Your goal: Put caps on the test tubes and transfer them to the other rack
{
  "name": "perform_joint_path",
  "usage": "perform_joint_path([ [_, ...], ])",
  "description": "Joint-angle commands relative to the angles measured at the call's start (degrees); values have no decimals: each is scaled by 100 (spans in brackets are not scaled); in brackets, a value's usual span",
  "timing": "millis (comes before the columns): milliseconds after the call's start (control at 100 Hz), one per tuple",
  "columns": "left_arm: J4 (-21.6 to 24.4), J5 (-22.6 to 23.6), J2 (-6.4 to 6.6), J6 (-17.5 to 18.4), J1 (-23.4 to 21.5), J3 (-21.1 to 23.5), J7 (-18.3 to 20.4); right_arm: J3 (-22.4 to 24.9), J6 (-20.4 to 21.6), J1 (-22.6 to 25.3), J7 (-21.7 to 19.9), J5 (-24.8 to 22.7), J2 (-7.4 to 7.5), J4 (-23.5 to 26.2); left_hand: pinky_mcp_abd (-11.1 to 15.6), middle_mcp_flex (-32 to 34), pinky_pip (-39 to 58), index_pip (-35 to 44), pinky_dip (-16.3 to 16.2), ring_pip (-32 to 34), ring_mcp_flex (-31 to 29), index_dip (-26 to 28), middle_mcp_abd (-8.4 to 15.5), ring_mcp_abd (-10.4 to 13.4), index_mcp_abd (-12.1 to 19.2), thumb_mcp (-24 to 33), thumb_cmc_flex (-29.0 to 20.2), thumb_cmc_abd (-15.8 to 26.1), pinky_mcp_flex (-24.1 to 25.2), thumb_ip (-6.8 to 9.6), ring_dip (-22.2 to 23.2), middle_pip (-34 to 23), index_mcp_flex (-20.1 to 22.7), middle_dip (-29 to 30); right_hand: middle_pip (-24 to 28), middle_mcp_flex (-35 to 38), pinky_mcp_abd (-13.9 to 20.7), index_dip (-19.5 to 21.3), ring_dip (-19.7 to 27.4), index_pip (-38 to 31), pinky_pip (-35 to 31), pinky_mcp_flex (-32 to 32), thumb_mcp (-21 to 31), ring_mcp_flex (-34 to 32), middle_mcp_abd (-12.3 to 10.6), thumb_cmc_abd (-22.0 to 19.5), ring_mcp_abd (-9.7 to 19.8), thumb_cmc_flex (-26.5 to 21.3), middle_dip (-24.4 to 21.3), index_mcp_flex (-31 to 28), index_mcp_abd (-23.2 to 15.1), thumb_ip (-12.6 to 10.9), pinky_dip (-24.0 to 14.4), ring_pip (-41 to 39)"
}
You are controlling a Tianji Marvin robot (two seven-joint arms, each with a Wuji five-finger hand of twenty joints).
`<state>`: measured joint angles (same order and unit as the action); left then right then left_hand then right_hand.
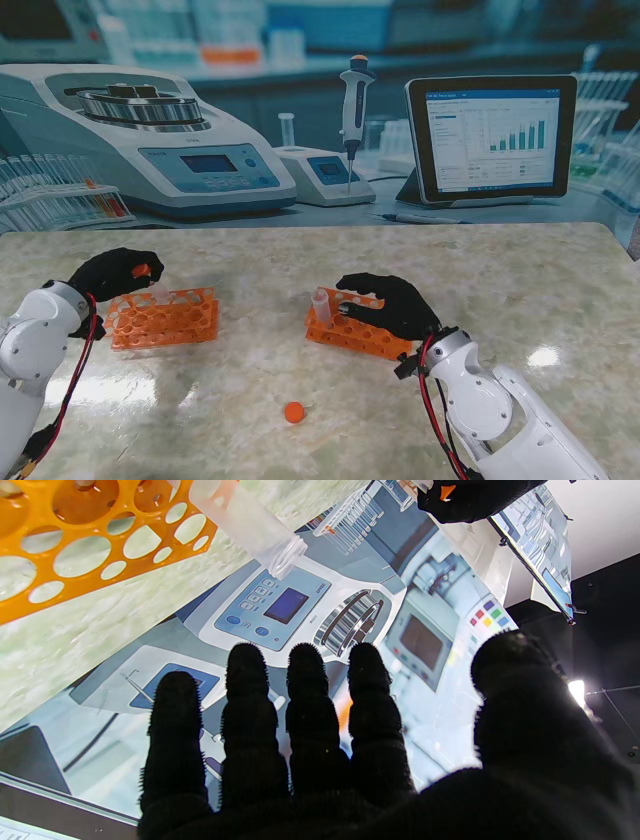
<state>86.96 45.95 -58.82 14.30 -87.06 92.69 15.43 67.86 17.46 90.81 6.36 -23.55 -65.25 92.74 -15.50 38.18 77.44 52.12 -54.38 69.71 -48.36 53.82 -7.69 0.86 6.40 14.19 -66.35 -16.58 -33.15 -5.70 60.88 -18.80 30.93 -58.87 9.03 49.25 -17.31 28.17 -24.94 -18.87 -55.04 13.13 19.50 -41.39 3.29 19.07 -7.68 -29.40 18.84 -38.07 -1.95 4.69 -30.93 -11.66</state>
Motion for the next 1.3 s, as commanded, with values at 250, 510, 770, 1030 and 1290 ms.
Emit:
perform_joint_path([
  [250, 126, 77, 35, 45, -174, 57, 145, -11, -36, 39, -22, 29, -15, -7, -167, 1167, 68, 1304, -251, 116, 29, 538, 509, 213, -33, 1743, -761, 951, 53, 280, 80, -2219, 584, -439, 38, -48, -56, 12, 71, -51, -38, -32, -96, 103, -34, -229, 41, -57, -13, 80, 14, -149, 85, -20],
  [510, 119, 182, 33, 90, -247, 116, 72, -22, -39, 35, -22, 36, -16, -15, -159, 1165, 71, 1302, -258, 106, 40, 532, 506, 203, -28, 1746, -761, 950, 59, 277, 82, -2212, 580, -450, 40, -43, -55, 12, 71, -51, -39, -32, -106, 100, -35, -233, 44, -61, -13, 79, 25, -150, 84, -21],
  [770, 69, 121, 20, 52, -243, 7, 24, -55, -49, 18, -17, 49, -20, -48, -157, 1144, 8, 867, -248, -195, 70, 210, 420, -76, -68, 1690, -760, 814, 167, 235, 8, -1838, 648, -367, 40, -47, -53, 13, 71, -52, -39, -31, -113, 100, -40, -244, 40, -65, -13, 78, 22, -151, 83, -22],
  [1030, 58, -47, 25, -78, -246, -89, 169, -31, -36, 34, -13, 37, -18, -36, 23, 1197, -187, -906, -20, -1260, 128, -1725, 188, -223, -334, 780, -758, 324, 249, 385, -140, -115, 852, 122, 40, -46, -57, 14, 71, -53, -37, -36, -121, 103, -41, -242, 39, -67, -12, 74, 12, -152, 83, -21],
  [1290, 85, 112, 48, -83, -273, -48, 249, -11, -20, 43, -15, 23, -15, -39, -97, 741, -764, -1714, 258, -2136, 607, -2670, 207, -360, -198, -669, -426, 350, 753, 768, -474, 464, 644, 832, 39, -49, -58, 14, 71, -52, -39, -36, -124, 108, -41, -244, 41, -67, -12, 82, 20, -153, 81, -19],
])
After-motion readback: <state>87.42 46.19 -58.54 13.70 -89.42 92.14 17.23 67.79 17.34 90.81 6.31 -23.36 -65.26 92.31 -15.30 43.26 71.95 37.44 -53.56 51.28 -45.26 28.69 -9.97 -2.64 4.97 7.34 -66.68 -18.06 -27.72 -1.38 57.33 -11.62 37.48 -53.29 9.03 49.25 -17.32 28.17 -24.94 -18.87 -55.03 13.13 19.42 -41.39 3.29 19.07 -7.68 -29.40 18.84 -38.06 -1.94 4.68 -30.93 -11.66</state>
